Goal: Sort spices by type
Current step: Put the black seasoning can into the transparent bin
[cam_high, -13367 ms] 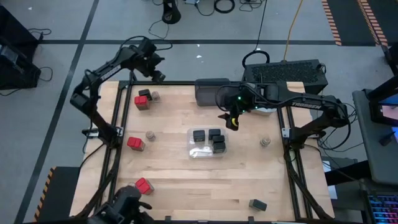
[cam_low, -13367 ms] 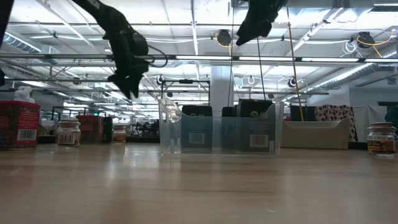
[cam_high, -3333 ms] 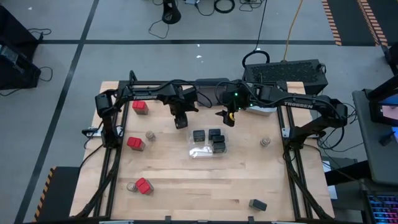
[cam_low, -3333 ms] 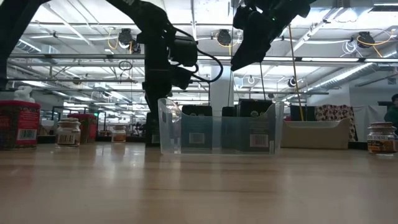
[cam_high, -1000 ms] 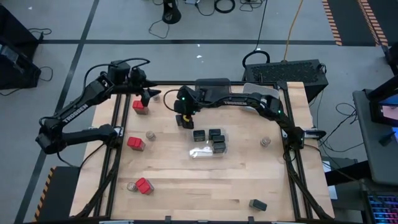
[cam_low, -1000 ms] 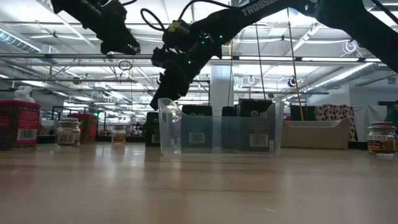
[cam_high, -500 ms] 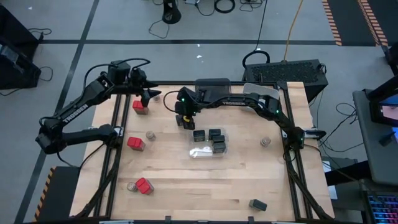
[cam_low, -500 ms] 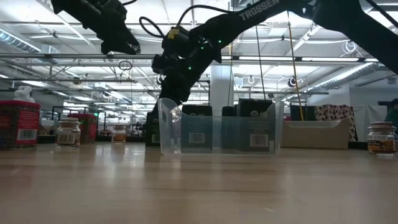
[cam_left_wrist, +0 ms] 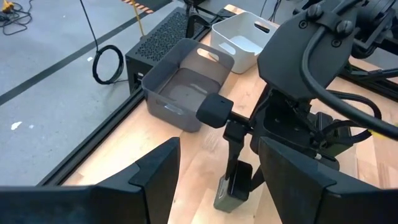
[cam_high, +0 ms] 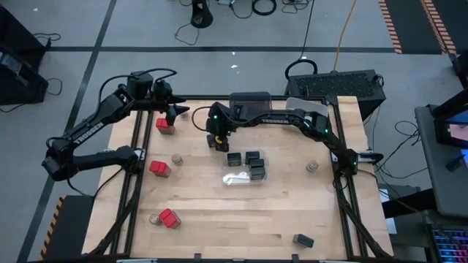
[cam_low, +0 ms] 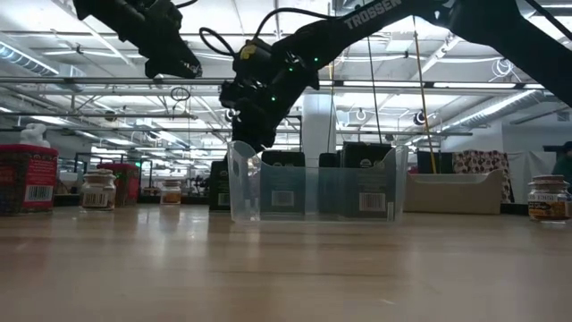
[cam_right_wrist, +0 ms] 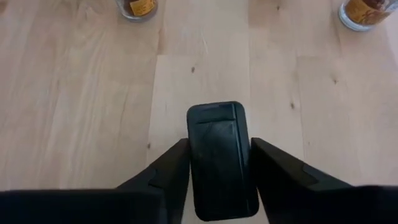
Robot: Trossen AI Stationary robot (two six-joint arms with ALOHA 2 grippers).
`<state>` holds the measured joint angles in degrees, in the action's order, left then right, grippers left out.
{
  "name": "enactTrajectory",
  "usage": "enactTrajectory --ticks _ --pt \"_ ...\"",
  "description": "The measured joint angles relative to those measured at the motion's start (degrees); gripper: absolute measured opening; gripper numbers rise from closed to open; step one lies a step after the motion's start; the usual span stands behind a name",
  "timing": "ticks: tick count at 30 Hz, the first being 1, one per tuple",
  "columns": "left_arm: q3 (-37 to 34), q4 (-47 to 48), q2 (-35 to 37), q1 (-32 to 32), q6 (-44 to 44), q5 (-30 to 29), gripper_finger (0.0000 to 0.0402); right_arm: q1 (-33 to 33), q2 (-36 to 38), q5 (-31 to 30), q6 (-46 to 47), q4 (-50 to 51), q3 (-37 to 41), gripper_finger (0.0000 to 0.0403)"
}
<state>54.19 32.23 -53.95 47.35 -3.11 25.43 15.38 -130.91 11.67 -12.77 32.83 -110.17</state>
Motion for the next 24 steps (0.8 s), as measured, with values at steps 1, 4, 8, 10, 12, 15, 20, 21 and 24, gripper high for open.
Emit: enactTrajectory --ticks 1,4,8,10,12,15,20,21,24 --pt "0.0 0.0 0.0 0.0 0.0 0.0 0.0223 0.0 0.02 0.05 -0.17 0.29 0.0 0.0137" --pt "0.0 0.0 0.0 0.0 0.0 0.0 0.0223 0.0 0.07 0.12 -0.23 0.42 0.0 0.0122" --pt "0.0 0.0 0.0 0.0 -0.03 -0.02 0.0223 0.0 0.09 0.02 0.43 0.45 0.0 0.0119" --pt "0.0 0.0 0.0 0.0 -0.2 -0.02 0.0223 0.0 0.09 -0.36 1.3 0.42 0.0 0.0118" --pt "0.0 0.0 0.0 0.0 -0.2 -0.02 0.0223 0.0 0.09 -0.92 2.27 0.36 0.0 0.0115" --pt "0.0 0.0 0.0 -0.01 -0.22 -0.02 0.0223 0.0 0.43 -1.19 3.55 0.52 0.0 0.0112" --pt "0.0 -0.02 0.0 -0.02 -0.26 -0.04 0.0223 0.0 2.94 -1.25 4.68 0.5 0.04 0.0111" --pt "0.0 -0.02 0.0 0.0 -0.31 -0.06 0.0223 0.0 3.96 -1.23 4.86 0.33 0.04 0.0111" --pt "0.02 -0.04 0.0 0.0 -0.33 -0.07 0.0223 0.0 7.38 -1.03 5.1 1.09 0.04 0.011"
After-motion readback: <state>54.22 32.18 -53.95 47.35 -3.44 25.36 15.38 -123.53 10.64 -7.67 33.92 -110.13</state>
